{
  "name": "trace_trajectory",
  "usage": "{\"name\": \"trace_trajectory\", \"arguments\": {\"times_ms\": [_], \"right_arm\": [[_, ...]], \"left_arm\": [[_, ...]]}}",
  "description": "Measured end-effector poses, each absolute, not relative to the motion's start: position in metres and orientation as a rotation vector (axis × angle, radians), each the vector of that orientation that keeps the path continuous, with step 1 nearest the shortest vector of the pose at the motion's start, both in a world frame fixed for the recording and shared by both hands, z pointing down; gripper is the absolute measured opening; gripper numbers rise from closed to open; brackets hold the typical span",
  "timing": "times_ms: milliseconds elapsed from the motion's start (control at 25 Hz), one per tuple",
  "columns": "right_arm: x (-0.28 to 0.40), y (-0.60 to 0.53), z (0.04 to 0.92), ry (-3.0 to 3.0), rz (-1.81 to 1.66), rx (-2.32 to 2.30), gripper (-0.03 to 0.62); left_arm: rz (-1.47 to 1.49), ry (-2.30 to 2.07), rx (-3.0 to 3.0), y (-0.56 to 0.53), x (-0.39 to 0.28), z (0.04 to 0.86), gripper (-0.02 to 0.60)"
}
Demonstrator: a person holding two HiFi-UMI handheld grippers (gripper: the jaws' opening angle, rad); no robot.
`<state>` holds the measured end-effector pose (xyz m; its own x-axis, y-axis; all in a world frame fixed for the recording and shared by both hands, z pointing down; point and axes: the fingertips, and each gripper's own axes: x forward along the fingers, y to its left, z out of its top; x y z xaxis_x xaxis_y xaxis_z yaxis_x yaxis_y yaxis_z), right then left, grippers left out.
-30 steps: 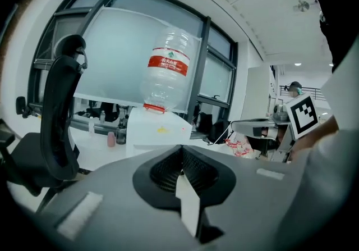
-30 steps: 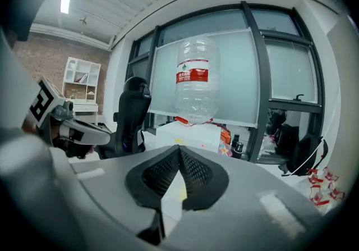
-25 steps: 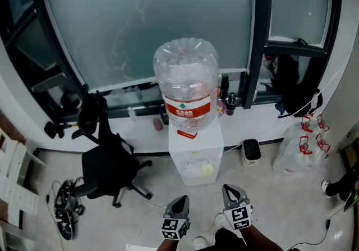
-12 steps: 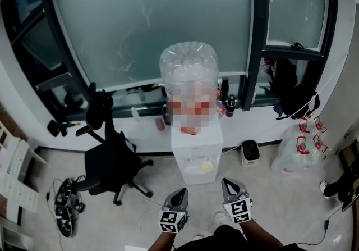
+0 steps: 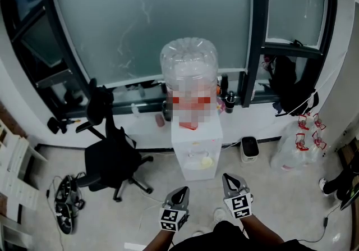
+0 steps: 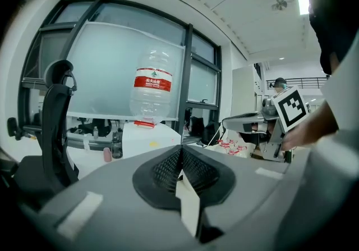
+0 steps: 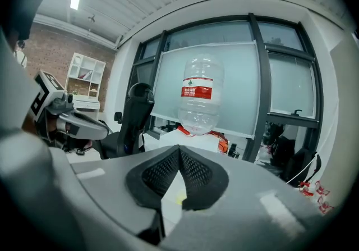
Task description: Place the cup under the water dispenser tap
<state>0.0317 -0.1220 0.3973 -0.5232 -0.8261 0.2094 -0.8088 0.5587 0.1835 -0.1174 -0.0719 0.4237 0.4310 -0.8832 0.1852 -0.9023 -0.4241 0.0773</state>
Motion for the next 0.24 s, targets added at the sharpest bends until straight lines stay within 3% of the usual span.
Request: {"name": "trace_trajectory", "arguments": {"times_ms": [240], "right_arm": [[0.0309, -0.1187, 0.3991, -2.521, -0.092, 1.362, 0.002]], "left_arm": [[0.158, -1.571, 2.493, -0.0674, -0.1161, 0.4251, 0.018]]}}
